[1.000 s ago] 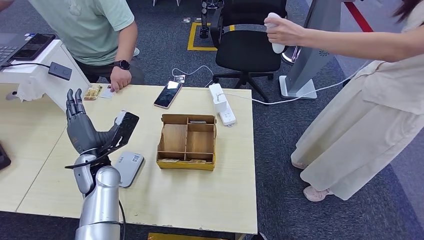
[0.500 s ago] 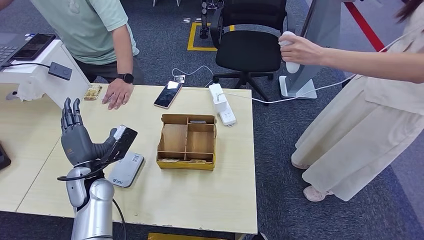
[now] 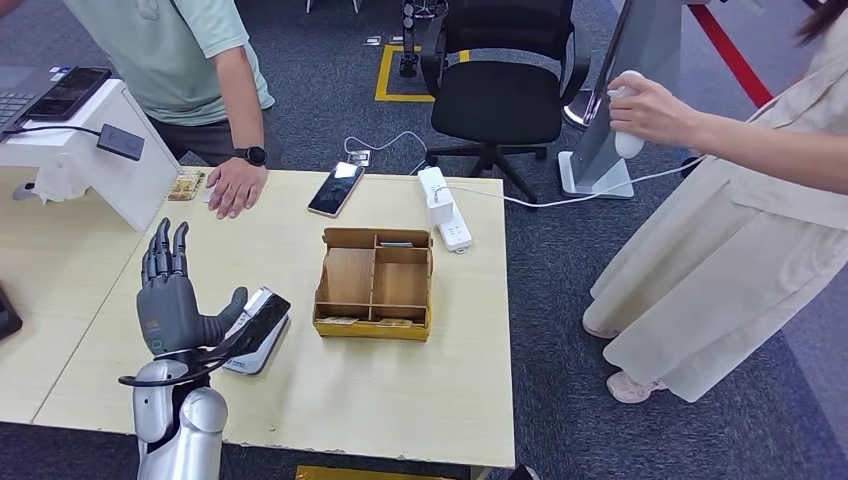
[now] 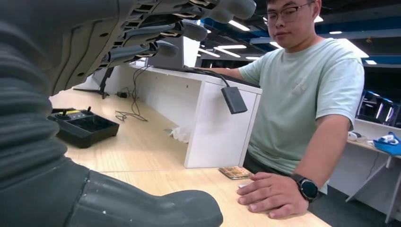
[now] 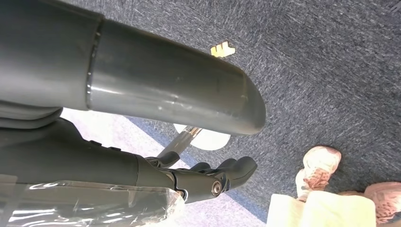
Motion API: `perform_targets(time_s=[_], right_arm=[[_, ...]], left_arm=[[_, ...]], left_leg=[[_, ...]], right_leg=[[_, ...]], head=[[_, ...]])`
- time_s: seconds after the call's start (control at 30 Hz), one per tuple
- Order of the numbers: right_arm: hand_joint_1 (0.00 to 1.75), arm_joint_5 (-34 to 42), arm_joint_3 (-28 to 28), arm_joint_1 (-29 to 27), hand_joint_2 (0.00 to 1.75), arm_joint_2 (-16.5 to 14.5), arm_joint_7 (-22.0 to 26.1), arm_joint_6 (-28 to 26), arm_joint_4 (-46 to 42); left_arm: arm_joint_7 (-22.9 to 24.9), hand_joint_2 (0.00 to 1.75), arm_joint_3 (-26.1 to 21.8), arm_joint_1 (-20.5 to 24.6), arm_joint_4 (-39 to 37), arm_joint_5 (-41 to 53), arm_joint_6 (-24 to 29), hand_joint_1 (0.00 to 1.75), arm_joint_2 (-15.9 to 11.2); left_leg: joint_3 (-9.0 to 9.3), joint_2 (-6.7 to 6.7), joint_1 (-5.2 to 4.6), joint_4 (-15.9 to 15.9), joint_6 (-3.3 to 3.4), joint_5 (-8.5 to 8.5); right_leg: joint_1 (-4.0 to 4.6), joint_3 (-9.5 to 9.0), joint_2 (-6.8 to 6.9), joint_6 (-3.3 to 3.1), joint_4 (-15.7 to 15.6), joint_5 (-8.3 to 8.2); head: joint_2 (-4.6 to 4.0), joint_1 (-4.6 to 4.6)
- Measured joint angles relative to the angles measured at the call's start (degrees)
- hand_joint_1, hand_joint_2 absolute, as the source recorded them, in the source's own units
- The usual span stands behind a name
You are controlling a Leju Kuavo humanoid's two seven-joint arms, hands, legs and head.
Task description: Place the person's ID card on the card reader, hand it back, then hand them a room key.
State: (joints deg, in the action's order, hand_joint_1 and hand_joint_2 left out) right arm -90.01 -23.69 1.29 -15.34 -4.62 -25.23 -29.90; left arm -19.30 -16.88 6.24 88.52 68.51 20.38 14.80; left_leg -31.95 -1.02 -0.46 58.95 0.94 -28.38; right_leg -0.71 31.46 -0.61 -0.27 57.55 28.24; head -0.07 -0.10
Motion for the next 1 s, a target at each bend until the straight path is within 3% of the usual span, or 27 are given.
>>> perform_targets(time_s=[0.5, 0.77, 1.0], right_arm=[[0.00, 0.00, -1.12, 0.16, 0.00, 0.08, 0.14, -0.25, 0.00], [0.00, 0.00, -2.86, 0.77, 0.00, 0.09, 1.06, -1.33, 0.02], [0.00, 0.00, -4.90, 0.81, 0.00, 0.10, 1.70, -1.37, -0.05]], left_arm=[[-2.28, 1.75, 3.41, -2.93, 3.30, -0.13, -1.96, 0.00, -0.61], [-3.54, 1.75, 11.40, -7.53, 6.23, 4.67, -2.07, 0.00, -1.90], [-0.90, 1.75, 13.73, -11.27, 9.48, 4.02, 0.47, 0.00, -2.56]], left_leg=[[0.00, 0.00, 0.00, 0.00, 0.00, 0.00], [-0.01, 0.00, -0.01, 0.00, 0.00, 0.00], [-0.02, -0.01, 0.00, -0.01, 0.00, -0.01]], right_leg=[[0.00, 0.00, 0.00, 0.00, 0.00, 0.00], [0.00, 0.00, 0.00, 0.00, 0.00, 0.00], [0.00, 0.01, 0.01, 0.00, 0.00, 0.01]], head=[[0.00, 0.01], [0.00, 0.01], [0.01, 0.01]])
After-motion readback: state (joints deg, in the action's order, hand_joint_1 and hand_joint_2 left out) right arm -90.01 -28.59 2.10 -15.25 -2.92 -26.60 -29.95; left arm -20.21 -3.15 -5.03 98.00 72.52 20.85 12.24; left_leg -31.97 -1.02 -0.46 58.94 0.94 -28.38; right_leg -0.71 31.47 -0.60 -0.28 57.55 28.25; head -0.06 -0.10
